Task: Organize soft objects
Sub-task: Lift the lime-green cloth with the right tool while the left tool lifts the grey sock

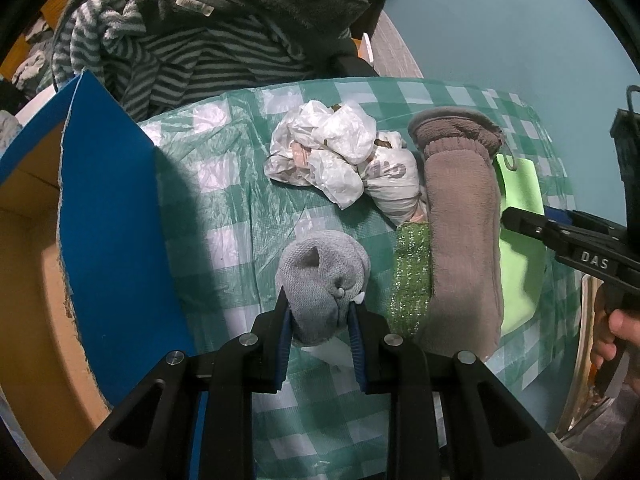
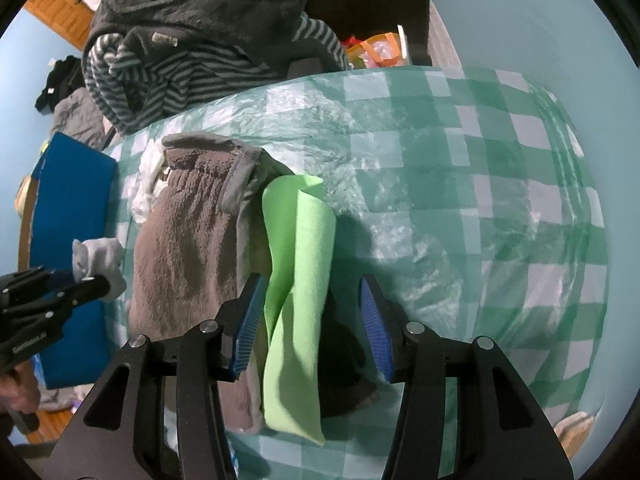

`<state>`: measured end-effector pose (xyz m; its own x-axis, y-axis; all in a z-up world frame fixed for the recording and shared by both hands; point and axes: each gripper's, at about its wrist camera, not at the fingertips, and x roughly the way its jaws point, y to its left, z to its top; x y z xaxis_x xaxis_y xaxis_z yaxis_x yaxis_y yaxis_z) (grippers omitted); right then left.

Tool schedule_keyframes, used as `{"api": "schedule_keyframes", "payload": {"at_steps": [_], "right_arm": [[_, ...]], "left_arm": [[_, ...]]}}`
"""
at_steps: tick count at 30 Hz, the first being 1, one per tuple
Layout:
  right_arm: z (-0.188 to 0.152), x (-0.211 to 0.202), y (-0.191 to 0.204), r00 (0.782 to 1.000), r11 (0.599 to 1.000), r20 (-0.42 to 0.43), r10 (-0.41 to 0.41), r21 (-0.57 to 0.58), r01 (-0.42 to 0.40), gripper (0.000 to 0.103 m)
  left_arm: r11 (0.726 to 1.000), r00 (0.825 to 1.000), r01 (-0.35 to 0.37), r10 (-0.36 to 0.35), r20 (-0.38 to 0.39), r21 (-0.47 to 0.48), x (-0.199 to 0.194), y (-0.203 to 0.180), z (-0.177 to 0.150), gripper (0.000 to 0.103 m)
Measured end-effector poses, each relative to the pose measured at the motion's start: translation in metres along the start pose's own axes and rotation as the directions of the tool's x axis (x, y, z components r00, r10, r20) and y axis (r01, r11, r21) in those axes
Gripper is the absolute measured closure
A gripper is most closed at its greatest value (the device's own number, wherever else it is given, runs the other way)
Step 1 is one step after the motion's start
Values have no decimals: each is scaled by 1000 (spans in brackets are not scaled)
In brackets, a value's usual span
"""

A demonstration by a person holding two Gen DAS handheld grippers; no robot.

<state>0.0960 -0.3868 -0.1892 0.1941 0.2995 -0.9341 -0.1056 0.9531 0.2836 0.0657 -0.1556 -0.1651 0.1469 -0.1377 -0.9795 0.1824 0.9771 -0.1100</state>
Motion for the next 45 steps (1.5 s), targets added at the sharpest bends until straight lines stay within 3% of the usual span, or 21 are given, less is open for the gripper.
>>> {"api": "schedule_keyframes", "payload": {"at_steps": [3, 8, 11, 21, 24, 27, 29, 31, 40, 42, 44, 45], "right_arm": [[3, 6, 3, 1000, 1000, -14, -5, -16, 4, 54], [5, 13, 5, 999, 999, -36, -17, -33, 16, 90], [5, 7, 9, 1000, 998, -12, -29, -54, 28, 95], [-1, -19, 9, 1000, 999, 28, 2, -39, -1, 98], [-3, -18, 10, 1000, 999, 1, 27, -27, -27, 98], [-3, -13, 9, 999, 999, -32, 34, 2, -34, 89], [-3, -13, 8, 1000, 1000, -25, 18, 2, -18, 55], [0, -13, 7, 1000, 1000, -17, 5, -2, -5, 52], [14, 1, 0, 998, 1000, -54, 30, 3, -30, 53], [16, 5, 0, 997, 999, -66, 35, -2, -35, 62], [18, 9, 0, 996, 999, -86, 36, -2, -37, 85], [18, 10, 0, 995, 999, -91, 38, -3, -39, 89]], "left_arm": [[1000, 1000, -2, 2, 2, -3, -1, 0, 0, 78], [1000, 1000, -5, 5, 2, -10, -3, 2, 0, 78], [1000, 1000, -6, 6, 4, -15, -4, 4, 1, 78], [1000, 1000, 1, -1, 5, -18, -13, 10, -2, 78], [1000, 1000, 14, -14, 10, -23, -18, 13, -4, 78], [1000, 1000, 20, -20, 12, -19, -21, 14, -5, 78], [1000, 1000, 22, -21, 13, -16, -22, 15, -6, 78], [1000, 1000, 24, -23, 12, -15, -23, 16, -6, 78], [1000, 1000, 25, -24, 11, -11, -23, 15, -8, 78], [1000, 1000, 22, -22, 9, -13, -23, 15, -8, 78], [1000, 1000, 21, -21, 8, -14, -23, 15, -9, 78], [1000, 1000, 21, -20, 8, -14, -23, 15, -10, 78]]}}
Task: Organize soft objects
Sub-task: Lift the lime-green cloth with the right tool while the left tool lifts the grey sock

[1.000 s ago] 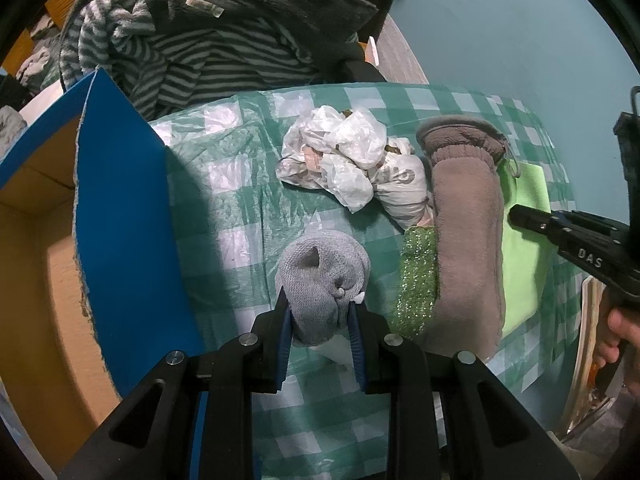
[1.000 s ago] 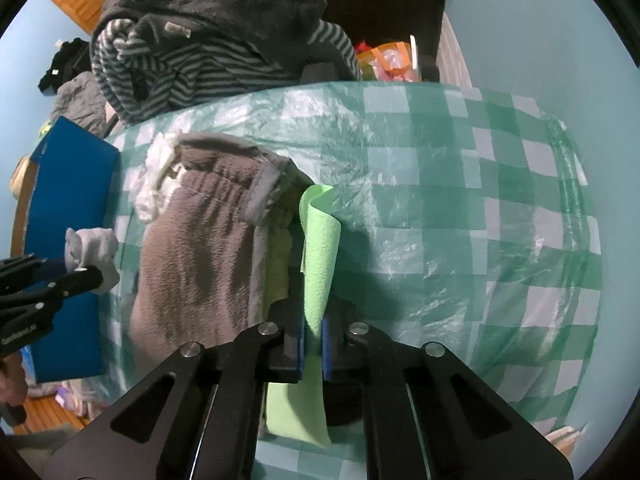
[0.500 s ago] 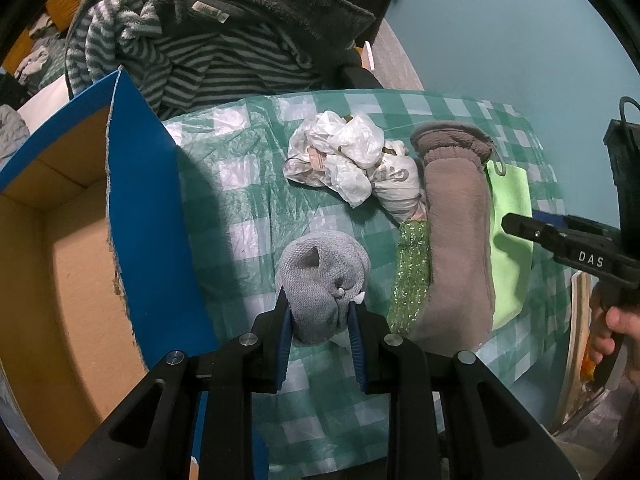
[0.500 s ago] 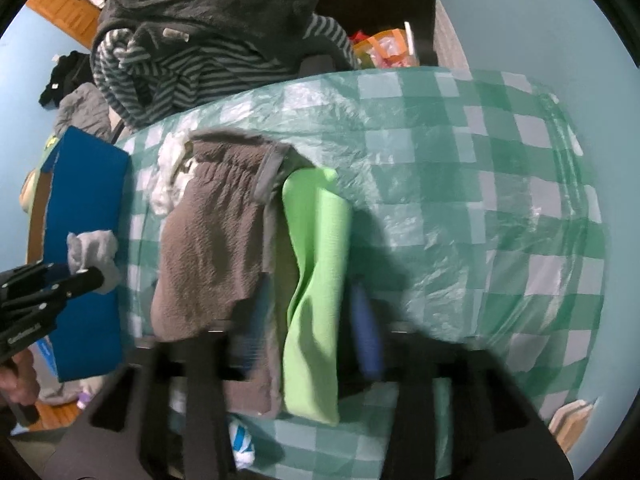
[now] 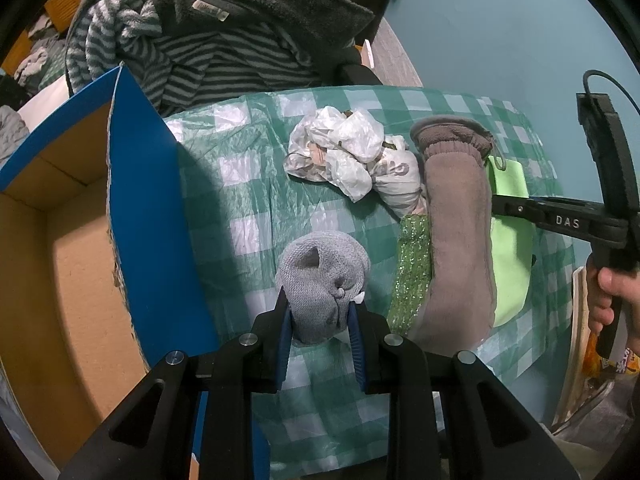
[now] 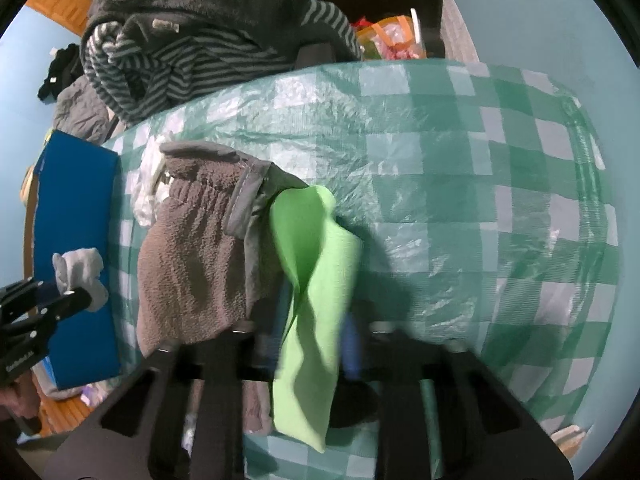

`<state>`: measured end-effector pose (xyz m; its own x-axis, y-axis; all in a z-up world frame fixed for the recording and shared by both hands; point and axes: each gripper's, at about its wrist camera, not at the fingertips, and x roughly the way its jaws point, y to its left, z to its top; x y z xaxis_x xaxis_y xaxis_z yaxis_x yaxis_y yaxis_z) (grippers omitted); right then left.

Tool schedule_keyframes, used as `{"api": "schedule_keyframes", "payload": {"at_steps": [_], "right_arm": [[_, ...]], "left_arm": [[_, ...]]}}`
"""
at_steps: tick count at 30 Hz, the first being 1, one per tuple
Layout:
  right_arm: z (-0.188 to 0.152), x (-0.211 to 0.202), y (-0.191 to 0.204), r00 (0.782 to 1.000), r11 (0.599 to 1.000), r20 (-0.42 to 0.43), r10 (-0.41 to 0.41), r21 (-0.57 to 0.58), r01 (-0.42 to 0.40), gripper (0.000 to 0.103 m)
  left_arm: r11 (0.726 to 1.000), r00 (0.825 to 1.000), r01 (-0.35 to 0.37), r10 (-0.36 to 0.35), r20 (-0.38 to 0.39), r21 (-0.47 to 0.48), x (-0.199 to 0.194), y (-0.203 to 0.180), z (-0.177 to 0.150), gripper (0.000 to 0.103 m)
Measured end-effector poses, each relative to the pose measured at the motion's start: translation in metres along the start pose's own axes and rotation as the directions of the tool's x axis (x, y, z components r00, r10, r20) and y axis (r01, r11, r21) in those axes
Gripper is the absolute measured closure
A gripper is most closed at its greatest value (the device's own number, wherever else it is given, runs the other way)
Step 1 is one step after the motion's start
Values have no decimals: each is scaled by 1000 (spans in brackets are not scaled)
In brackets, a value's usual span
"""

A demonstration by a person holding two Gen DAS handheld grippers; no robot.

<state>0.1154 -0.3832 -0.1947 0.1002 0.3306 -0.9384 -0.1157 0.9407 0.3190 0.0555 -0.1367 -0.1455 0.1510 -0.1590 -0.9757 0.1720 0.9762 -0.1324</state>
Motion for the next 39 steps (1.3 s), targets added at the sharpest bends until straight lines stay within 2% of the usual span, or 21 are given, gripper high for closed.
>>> {"api": "schedule_keyframes", "payload": {"at_steps": [2, 7, 28, 39], "right_arm": [[0, 0, 1, 1000, 1000, -1, 1, -2, -1, 97], [-7, -11, 7, 999, 1000, 31, -17, -18, 18, 99], [-34, -74, 25, 983, 996, 173, 66, 42, -74, 100], [-40, -99, 46, 973, 995, 217, 75, 41, -86, 100]], "left_arm": [[1000, 1000, -1, 1, 1, 0, -1, -1, -1, 78], [1000, 1000, -2, 2, 4, 0, -2, -1, -2, 78], [1000, 999, 10, -10, 38, 20, -34, -4, -6, 78], [999, 996, -29, 27, 90, 24, -67, 7, -15, 78]]}}
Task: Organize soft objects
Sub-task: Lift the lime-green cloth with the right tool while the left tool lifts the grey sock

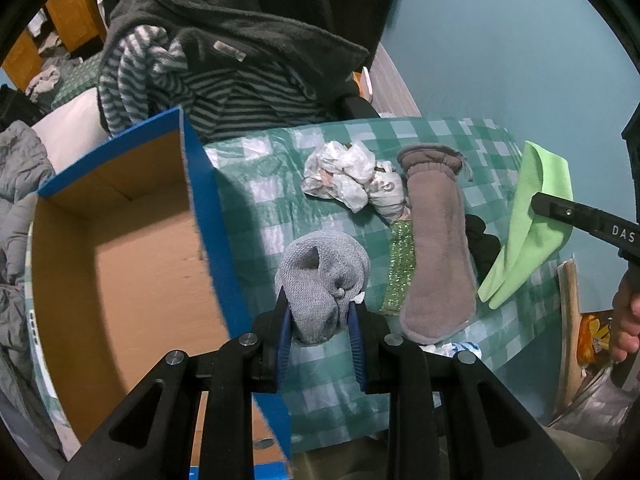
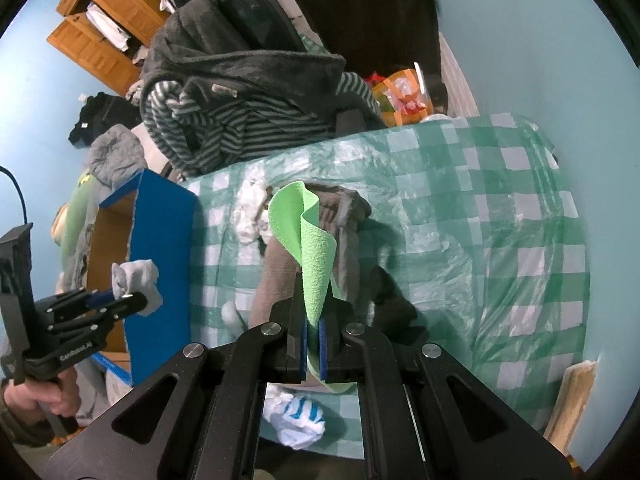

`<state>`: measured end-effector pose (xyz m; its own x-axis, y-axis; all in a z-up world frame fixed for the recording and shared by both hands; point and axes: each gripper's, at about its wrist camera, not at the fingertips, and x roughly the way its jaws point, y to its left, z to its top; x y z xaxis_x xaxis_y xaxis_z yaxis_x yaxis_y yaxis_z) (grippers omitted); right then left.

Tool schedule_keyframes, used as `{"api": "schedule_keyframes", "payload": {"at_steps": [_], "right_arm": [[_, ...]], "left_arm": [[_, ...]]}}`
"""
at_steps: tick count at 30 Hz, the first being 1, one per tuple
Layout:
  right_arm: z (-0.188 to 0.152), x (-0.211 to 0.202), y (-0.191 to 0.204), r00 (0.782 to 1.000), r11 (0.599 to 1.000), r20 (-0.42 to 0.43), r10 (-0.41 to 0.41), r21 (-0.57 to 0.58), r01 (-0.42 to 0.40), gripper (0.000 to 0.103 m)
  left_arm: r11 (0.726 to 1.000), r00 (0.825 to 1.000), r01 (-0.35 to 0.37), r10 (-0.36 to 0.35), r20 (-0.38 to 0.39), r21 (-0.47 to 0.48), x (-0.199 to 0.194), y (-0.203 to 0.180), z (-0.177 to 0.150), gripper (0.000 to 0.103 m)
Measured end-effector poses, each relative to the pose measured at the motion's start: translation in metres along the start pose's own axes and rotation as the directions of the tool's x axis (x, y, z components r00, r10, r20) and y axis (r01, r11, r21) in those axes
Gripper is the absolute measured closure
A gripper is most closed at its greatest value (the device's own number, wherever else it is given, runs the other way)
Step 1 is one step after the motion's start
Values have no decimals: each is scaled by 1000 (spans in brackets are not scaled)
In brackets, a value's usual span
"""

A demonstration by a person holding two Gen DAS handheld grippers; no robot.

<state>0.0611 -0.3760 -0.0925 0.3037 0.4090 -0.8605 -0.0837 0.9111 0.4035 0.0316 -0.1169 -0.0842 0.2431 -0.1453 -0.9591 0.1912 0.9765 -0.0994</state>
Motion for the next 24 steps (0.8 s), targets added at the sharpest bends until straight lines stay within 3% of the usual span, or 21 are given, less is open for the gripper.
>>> {"api": "schedule_keyframes", "payload": {"at_steps": [13, 24], "right_arm": [[6, -22, 55, 998, 997, 42, 47, -70, -44, 100], [15, -16, 117, 993, 983, 46, 112, -153, -103, 100]], "left_arm": [[999, 999, -13, 15, 45, -45, -30, 30, -10, 78], [994, 997, -33, 40, 71, -101, -49, 66, -23, 78]]}}
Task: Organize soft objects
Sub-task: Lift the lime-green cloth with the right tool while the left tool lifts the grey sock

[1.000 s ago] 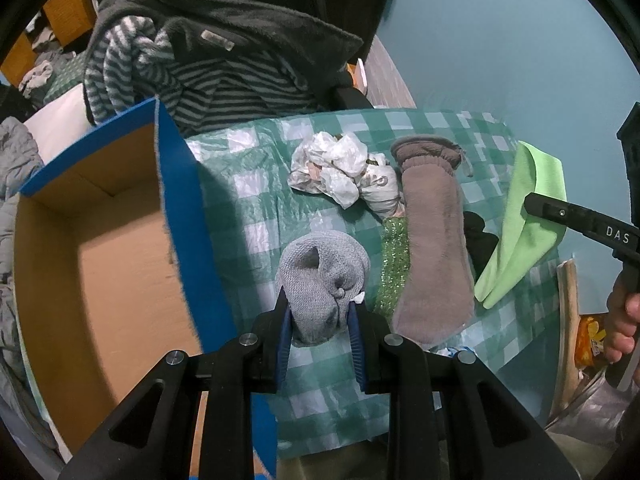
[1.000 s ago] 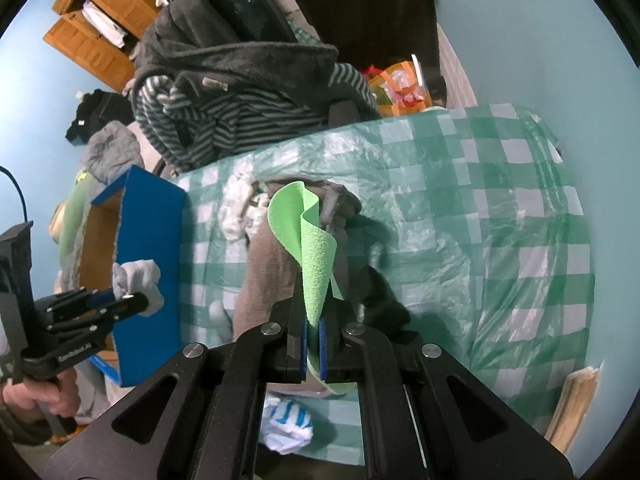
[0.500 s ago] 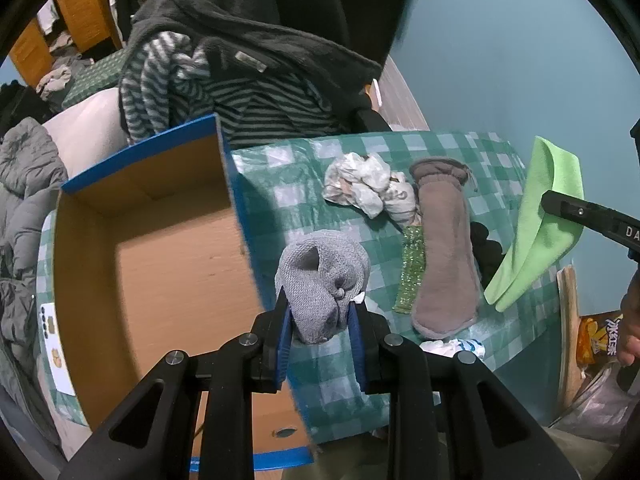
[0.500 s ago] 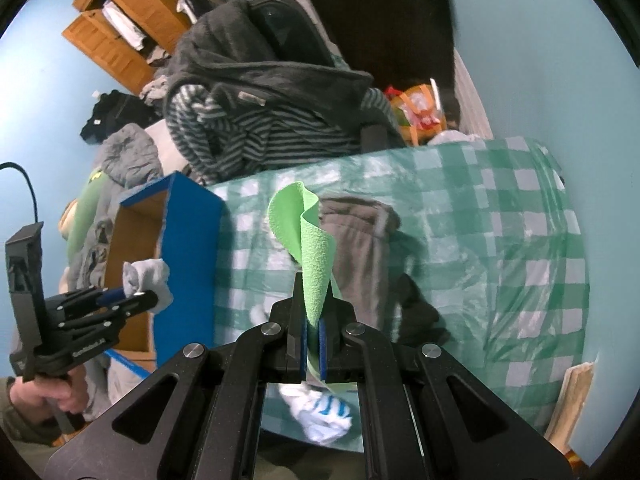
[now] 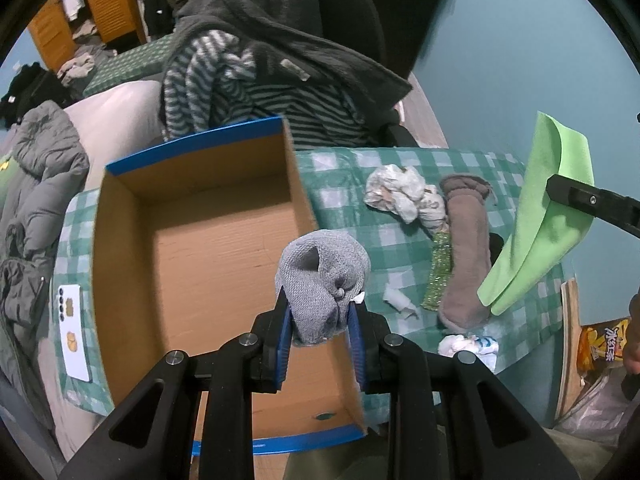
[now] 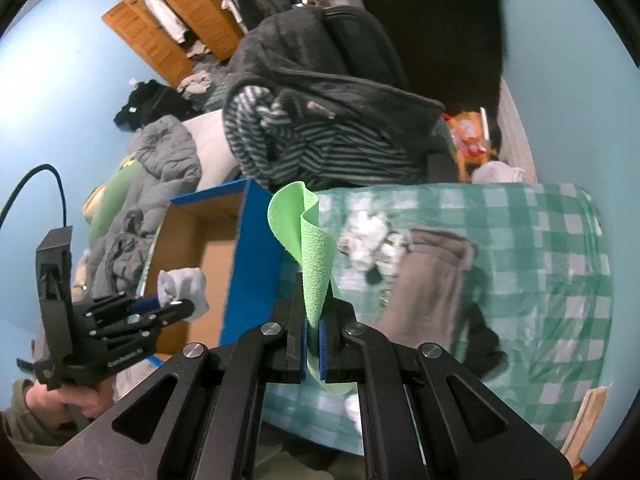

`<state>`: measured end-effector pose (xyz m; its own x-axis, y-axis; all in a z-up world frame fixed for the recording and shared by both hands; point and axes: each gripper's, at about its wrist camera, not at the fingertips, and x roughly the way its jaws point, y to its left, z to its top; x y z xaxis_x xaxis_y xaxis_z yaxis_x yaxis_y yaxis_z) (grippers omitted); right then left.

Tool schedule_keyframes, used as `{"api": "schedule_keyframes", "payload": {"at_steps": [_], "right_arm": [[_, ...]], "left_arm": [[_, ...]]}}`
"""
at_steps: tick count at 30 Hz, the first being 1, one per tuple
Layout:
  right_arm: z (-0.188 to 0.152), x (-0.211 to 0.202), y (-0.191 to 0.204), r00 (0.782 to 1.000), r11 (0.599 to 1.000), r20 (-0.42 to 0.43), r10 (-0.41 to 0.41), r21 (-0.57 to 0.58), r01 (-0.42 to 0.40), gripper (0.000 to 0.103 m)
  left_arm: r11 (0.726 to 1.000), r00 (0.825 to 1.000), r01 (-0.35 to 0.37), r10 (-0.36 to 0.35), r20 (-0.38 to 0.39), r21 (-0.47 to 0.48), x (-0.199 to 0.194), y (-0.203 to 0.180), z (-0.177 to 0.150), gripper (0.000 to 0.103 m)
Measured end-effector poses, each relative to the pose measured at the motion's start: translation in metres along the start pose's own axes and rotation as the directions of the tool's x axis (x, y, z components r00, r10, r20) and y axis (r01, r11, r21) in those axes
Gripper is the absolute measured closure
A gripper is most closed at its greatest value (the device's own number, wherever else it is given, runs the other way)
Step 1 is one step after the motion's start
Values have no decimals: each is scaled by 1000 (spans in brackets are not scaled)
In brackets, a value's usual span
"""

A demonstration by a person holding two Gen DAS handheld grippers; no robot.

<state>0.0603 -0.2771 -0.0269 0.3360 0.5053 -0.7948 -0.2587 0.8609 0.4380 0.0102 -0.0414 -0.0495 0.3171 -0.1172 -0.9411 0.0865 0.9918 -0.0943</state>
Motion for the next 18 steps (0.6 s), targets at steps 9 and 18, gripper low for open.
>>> {"api": "schedule_keyframes", "payload": {"at_steps": [9, 18], "right_arm": [[12, 19, 46, 998, 996, -15, 56, -66, -57, 100], [22, 38, 98, 993, 983, -39, 116, -137, -120, 100]], "left_arm": [[998, 1000, -25, 26, 10, -60, -10, 39, -11, 78], [991, 998, -55, 57, 18, -125, -19, 78, -23, 78]]}}
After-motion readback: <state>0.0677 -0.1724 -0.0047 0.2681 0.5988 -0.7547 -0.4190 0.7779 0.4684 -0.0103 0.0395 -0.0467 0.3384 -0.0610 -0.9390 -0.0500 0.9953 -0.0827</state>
